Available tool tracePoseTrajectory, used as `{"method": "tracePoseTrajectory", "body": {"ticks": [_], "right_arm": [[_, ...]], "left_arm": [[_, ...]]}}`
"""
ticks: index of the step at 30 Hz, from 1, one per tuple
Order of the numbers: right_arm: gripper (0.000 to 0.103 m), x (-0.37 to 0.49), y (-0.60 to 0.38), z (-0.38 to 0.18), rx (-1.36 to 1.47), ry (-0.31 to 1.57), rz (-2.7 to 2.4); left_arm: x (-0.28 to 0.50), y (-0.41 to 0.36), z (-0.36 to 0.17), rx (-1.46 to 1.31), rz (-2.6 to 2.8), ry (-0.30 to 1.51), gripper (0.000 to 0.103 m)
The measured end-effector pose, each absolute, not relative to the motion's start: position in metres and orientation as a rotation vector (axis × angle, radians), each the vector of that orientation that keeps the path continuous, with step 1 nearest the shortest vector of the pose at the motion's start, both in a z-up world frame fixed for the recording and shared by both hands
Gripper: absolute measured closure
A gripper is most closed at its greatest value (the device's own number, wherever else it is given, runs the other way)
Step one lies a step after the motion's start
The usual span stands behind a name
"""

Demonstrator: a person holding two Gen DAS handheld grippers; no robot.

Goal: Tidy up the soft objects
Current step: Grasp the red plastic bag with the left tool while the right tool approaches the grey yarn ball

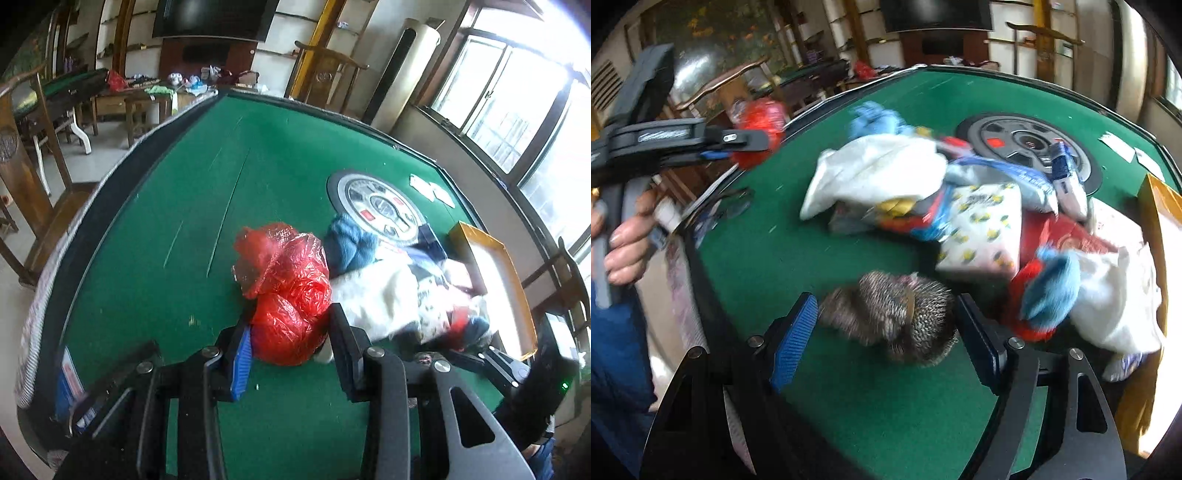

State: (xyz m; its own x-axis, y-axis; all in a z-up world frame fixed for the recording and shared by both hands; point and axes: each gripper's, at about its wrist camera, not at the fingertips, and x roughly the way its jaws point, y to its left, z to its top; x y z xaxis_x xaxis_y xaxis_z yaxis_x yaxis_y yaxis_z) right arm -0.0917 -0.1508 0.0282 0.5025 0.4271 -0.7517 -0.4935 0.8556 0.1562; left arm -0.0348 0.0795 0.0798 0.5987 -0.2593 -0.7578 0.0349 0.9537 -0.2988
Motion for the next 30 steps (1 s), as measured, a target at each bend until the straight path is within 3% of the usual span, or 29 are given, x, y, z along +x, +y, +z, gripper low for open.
{"method": "tracePoseTrajectory", "body": {"ticks": [7, 12, 17, 18, 20, 30], "right_arm": [[0.024, -0.127, -0.150, 0.049, -0.162, 0.880, 0.676], [0.024, -0.108, -0.147, 0.041, -0.279, 0.854, 0.608], [0.023, -0.081, -0.153, 0.022, -0.191, 0.913, 0.641], [0.027, -0.077, -0.157, 0.019, -0.143, 0.920, 0.652], [0.046, -0.077, -0.156, 0.013, -0.096, 0.946, 0.667], [0.048, -0.106, -0.192, 0.048, 0.061, 0.787, 0.629]], "left_arm": [[-0.042, 0.084, 0.069, -0.285, -0.170, 0.919, 0.065], [-0.046, 0.080, 0.065, -0.270, -0.181, 0.937, 0.065], [-0.051, 0.082, 0.068, -0.270, -0.179, 0.926, 0.065], [-0.052, 0.082, 0.068, -0.270, -0.179, 0.926, 0.065], [-0.052, 0.082, 0.068, -0.266, -0.180, 0.929, 0.065], [-0.056, 0.064, 0.078, -0.233, -0.230, 0.913, 0.065]]}}
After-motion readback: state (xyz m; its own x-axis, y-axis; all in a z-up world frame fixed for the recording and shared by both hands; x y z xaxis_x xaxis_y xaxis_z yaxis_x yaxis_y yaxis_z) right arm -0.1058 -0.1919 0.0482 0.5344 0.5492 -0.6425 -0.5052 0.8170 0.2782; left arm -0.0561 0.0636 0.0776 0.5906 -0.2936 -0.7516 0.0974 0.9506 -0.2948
